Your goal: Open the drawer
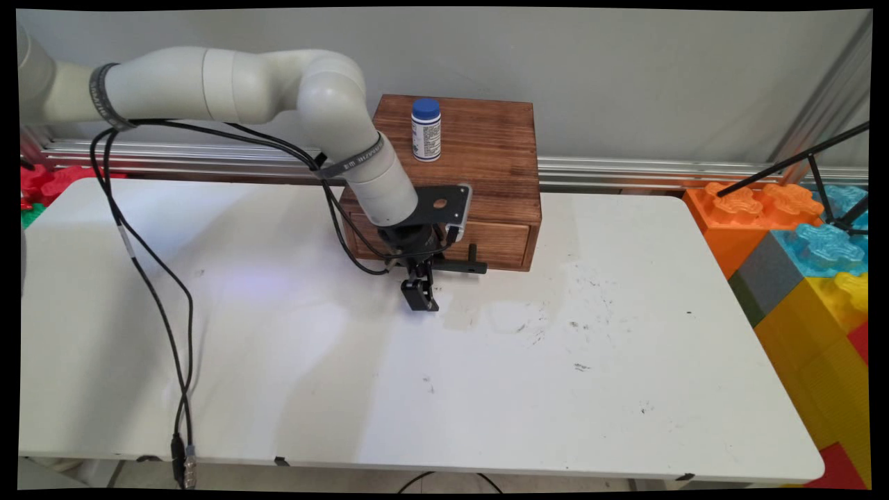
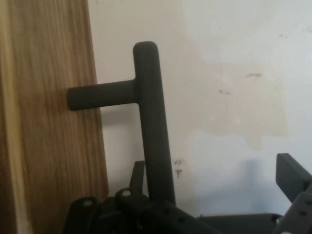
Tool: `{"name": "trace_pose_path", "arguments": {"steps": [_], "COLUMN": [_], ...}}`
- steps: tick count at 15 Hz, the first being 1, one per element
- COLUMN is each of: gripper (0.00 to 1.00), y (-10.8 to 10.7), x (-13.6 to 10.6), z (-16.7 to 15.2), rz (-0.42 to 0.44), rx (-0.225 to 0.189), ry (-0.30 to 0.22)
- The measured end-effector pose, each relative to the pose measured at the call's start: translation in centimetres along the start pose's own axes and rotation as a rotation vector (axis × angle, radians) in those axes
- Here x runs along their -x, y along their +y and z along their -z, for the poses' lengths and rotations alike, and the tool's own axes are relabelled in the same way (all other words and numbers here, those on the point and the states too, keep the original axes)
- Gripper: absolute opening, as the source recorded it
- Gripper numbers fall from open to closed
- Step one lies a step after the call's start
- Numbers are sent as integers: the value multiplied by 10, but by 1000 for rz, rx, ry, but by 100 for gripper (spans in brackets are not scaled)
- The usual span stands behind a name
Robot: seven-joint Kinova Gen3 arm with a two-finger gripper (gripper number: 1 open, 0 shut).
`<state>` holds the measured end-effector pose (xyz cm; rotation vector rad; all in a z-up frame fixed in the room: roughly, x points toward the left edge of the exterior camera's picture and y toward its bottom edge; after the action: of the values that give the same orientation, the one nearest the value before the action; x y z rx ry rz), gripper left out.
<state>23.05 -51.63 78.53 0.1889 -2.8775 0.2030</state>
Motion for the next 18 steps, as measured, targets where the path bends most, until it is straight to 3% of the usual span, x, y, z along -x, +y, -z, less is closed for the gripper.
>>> {"name": "trace_pose_path", "arguments": {"steps": [6,18], "gripper": [100,100], "y": [11,67], "x": [-4,-15], "z": [-3,3], "rz": [-16,-19], "rx": [13,15], "ry": [0,-15]}}
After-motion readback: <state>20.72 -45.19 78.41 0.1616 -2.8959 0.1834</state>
